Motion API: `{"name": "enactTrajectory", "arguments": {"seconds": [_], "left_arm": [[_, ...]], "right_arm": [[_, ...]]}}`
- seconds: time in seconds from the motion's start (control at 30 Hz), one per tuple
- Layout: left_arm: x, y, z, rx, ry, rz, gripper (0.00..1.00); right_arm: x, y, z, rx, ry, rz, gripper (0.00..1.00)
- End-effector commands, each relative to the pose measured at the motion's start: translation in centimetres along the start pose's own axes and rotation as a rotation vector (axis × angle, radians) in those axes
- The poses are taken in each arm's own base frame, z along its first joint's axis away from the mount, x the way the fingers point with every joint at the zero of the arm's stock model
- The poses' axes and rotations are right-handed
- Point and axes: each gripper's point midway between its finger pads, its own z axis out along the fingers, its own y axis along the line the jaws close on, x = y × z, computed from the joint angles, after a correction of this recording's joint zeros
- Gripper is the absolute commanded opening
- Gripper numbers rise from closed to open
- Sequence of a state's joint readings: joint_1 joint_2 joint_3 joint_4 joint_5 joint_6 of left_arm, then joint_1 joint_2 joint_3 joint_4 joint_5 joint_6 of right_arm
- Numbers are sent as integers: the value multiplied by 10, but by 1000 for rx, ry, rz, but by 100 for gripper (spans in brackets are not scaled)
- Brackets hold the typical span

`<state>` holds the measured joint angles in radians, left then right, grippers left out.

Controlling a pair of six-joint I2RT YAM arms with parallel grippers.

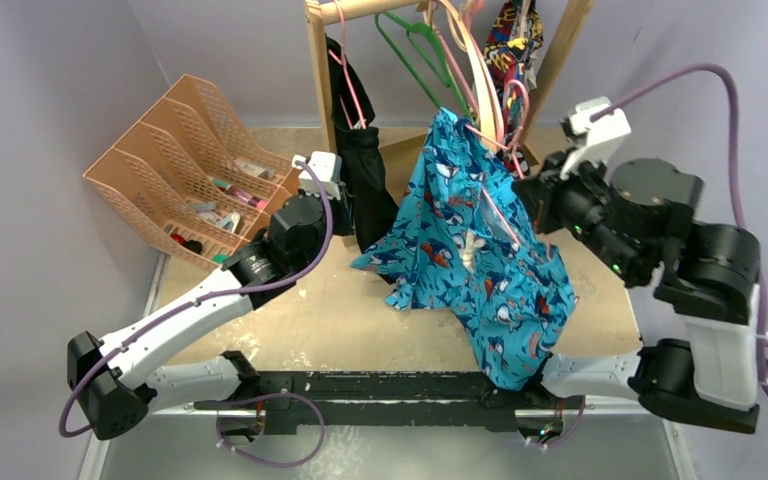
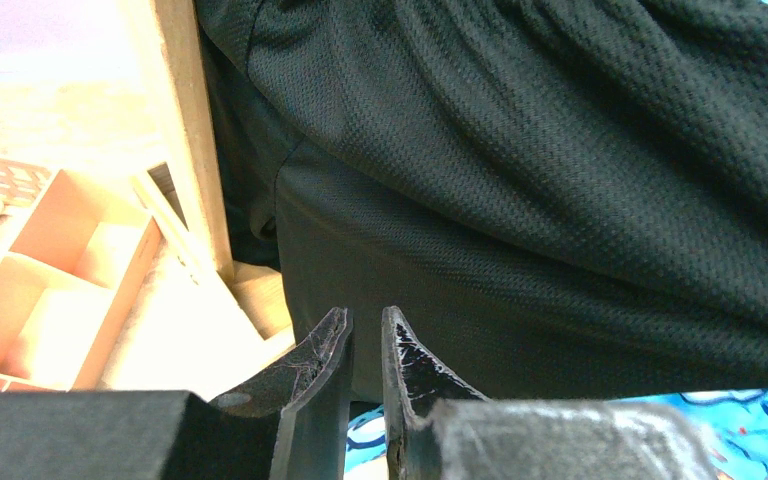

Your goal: Place the shorts on the hanger

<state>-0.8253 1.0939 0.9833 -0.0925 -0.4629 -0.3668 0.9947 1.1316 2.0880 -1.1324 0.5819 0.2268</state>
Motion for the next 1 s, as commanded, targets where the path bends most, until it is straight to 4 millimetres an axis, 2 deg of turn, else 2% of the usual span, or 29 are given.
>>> {"name": "enactTrajectory", "arguments": {"seconds": [0.0, 0.13, 0.3, 0.53, 0.63, 0.77, 0.97], "left_arm": [[-9, -4, 0, 19, -29, -19, 16], [-10, -4, -1, 17, -24, -13, 16], [-17, -12, -9, 67, -25, -71, 20], [-28, -23, -26, 148, -40, -138, 37], [-28, -23, -29, 154, -34, -130, 44], [-28, -29, -30, 183, -15, -103, 47], [-22, -40, -27, 238, 11, -76, 52]], "right_arm": [[-51, -2, 5, 44, -154, -5, 0], [-58, 4, 10, 31, -181, -28, 0], [-63, 19, 19, -23, -207, -56, 0], [-92, 29, 34, -5, -282, -83, 0], [-91, 28, 46, 44, -282, -104, 0], [-90, 23, 57, 113, -284, -152, 0], [-110, 11, 57, 209, -331, -201, 0]]}}
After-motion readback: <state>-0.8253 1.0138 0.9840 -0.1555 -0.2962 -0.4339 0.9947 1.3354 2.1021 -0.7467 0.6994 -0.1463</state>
